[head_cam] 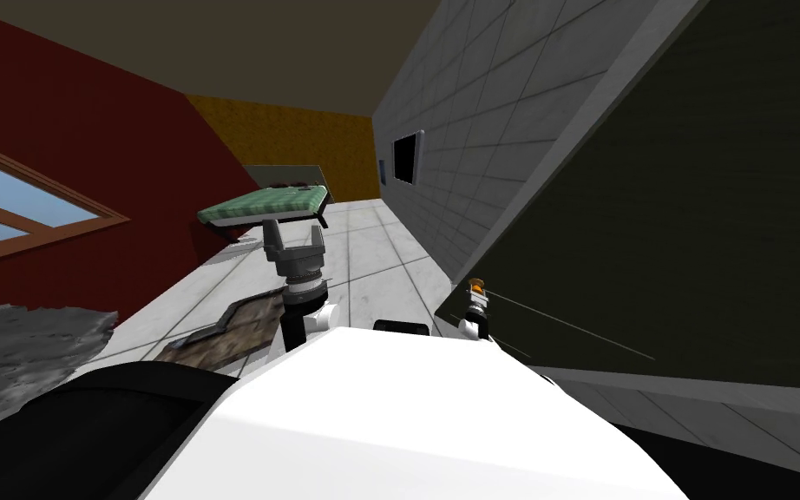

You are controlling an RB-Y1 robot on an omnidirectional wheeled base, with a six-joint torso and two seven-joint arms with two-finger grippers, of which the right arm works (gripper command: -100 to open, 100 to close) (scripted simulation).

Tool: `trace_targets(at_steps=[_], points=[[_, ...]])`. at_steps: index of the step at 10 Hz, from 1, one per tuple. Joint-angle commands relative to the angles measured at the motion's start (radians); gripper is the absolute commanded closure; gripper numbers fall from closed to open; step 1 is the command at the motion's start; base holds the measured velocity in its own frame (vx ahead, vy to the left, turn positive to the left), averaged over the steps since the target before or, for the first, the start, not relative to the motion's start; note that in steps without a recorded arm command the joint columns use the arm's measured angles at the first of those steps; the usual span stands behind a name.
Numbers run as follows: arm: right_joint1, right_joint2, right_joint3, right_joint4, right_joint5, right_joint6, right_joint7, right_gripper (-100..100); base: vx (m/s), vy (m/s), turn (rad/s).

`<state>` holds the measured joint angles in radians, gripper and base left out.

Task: Pull the door open

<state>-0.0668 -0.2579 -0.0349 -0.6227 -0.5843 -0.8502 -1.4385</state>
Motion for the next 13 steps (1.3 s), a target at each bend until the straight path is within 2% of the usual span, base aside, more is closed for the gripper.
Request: trace_targets(at_steps=[1,5,9,13], points=[[0.001,-0.001,0.000,-0.001,0.000,0.001,0.000,100,0.007,0.012,-0.014],[0.001,-0.001,0.000,-0.001,0.000,0.001,0.000,100,0.001,0.002,-0.001],[0.012,-0.022,0.039,-0.011,0.021,0.000,-0.040,100,-0.163,-0.024,0.086],[0.027,-0.049,0.092,-0.024,0.049,0.000,-0.093,100,-0.219,-0.002,0.112]])
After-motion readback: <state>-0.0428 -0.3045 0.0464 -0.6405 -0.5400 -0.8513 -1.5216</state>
